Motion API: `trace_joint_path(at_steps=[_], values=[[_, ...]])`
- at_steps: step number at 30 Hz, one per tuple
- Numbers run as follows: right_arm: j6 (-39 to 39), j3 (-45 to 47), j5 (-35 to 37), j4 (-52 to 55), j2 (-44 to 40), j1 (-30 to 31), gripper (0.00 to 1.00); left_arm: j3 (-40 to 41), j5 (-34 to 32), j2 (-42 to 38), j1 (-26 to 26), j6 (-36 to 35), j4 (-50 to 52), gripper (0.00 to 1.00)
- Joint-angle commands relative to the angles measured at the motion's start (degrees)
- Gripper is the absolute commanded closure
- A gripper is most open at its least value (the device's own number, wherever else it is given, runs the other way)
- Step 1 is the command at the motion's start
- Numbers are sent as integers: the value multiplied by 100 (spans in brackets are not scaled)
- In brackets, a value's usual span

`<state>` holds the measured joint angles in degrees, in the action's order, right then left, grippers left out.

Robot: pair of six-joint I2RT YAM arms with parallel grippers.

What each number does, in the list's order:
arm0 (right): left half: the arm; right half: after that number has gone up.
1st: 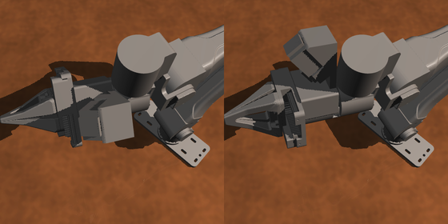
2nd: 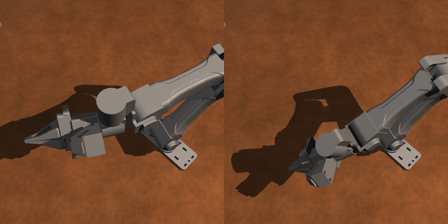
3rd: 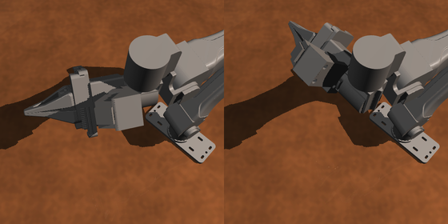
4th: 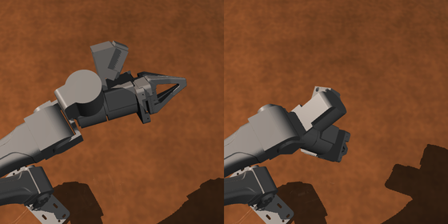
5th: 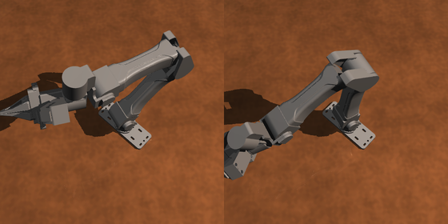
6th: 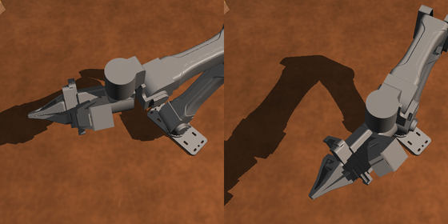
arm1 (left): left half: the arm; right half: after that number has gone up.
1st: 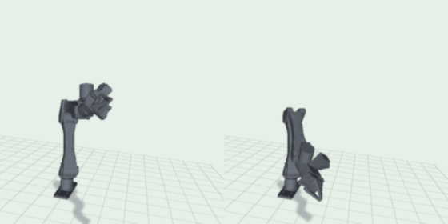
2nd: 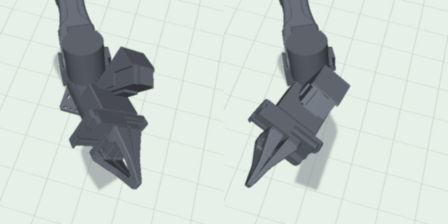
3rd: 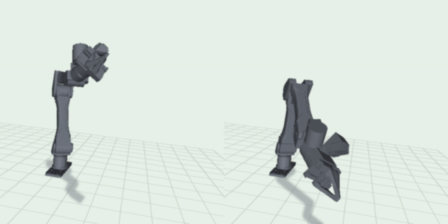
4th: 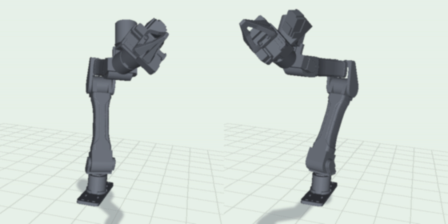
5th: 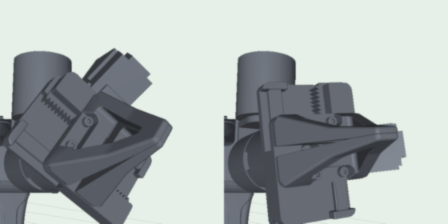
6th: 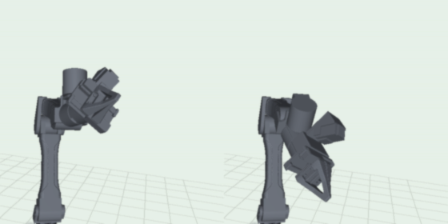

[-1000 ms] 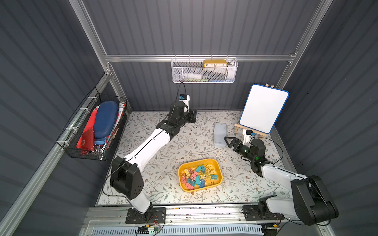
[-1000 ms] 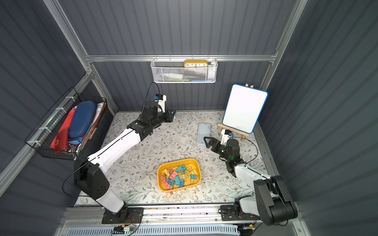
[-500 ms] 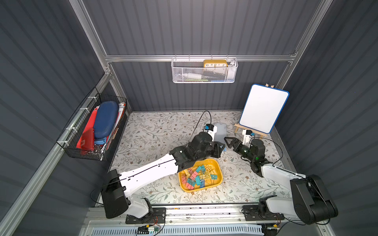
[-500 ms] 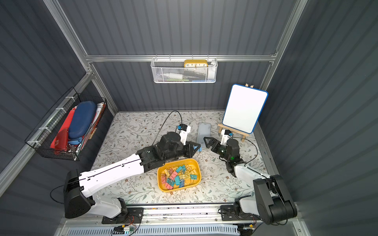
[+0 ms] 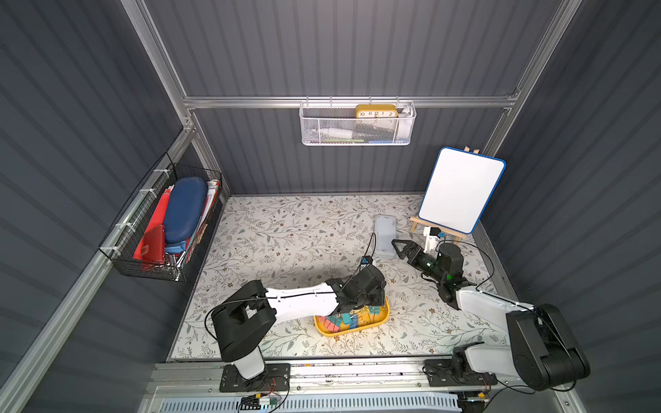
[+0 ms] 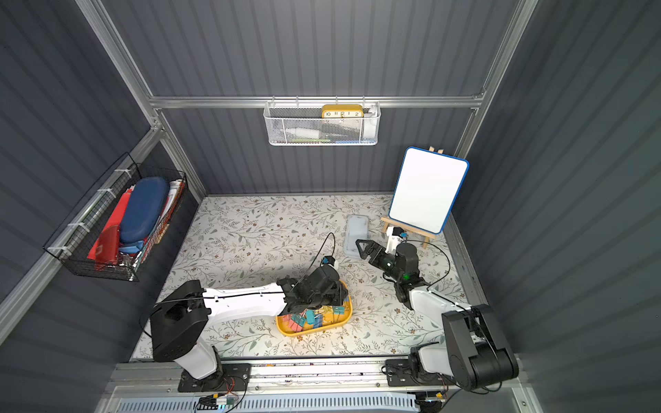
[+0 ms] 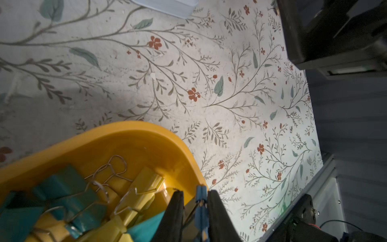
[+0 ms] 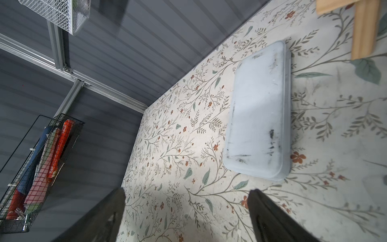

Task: Put the binder clips in the storage box
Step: Place the binder clip in the storage box, then reset both arms

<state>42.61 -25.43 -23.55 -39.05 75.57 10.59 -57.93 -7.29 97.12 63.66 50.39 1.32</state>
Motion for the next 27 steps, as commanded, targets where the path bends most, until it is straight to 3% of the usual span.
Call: trace_joint_path(at_steps=[1,7,13,17,19,21,23,25,27], values=[[-16,61,-62,-81,28,-17,4,165,-116,119,-3,292,-191,90],[8,60,-84,-99,20,-22,4,399,-594,-63,-3,689,-166,77],[46,57,-141,-140,-127,-22,4,342,-1109,-854,-3,679,32,42],[31,17,-6,80,-493,-22,4,-106,-1960,-1272,-73,382,604,21],[-88,-78,73,569,-877,-13,4,-378,-2471,-1404,-284,261,969,13],[-379,-226,218,1249,-1251,4,4,-451,-2879,-1574,-653,33,1036,12],[-818,-386,518,1980,-1660,21,4,-311,-3297,-1815,-1190,-241,788,11],[-1233,-516,982,2549,-1992,31,4,-13,-3829,-2058,-1559,-563,280,2],[-1639,-633,1627,3105,-2282,36,4,308,-4462,-2253,-1870,-896,-206,1]])
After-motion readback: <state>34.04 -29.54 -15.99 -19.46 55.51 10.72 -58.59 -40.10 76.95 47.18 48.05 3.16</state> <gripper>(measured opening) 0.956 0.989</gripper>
